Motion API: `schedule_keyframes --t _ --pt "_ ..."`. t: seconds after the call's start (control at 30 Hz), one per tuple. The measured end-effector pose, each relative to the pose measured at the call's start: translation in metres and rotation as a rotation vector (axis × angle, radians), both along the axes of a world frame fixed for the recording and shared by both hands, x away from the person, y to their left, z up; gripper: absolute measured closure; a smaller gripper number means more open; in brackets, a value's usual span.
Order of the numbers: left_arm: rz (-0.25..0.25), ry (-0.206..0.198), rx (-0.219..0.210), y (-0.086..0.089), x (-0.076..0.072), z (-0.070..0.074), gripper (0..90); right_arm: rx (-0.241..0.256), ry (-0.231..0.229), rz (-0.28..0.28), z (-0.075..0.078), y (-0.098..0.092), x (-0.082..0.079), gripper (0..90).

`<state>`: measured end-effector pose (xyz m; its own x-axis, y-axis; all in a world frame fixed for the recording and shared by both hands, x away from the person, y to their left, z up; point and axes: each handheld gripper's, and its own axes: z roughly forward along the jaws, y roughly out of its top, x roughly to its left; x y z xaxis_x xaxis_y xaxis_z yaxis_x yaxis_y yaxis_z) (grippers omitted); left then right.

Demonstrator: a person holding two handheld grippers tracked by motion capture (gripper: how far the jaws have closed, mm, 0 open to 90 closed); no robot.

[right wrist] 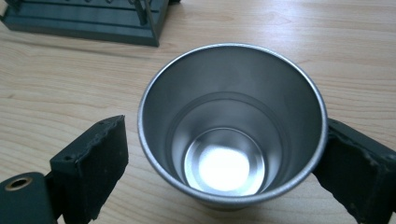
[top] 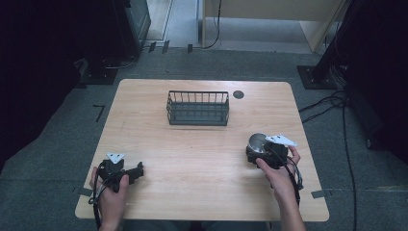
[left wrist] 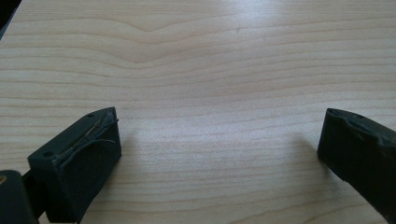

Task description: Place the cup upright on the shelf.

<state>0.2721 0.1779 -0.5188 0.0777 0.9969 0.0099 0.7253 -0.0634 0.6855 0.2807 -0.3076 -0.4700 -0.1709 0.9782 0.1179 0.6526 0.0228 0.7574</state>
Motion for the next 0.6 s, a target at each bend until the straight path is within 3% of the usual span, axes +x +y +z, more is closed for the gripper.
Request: schedule_keyframes --t 0.17,0.27,0.37,0.6 --pt "0.000 0.000 0.000 0.000 0.000 0.000 0.0 -0.051 -0.015 -0.047 -0.005 0.005 0.005 12.6" --pt "0.000 0.000 0.000 0.000 0.000 0.000 0.0 -0.059 -0.014 -0.049 -0.007 0.007 0.006 12.5" --pt "0.000 0.000 0.000 0.000 0.000 0.000 0.0 -0.103 -0.012 -0.056 -0.012 0.012 0.009 13.5" --pt "0.000 0.000 0.000 0.000 0.000 0.000 0.0 -0.109 -0.013 -0.075 -0.013 0.013 0.012 17.5"
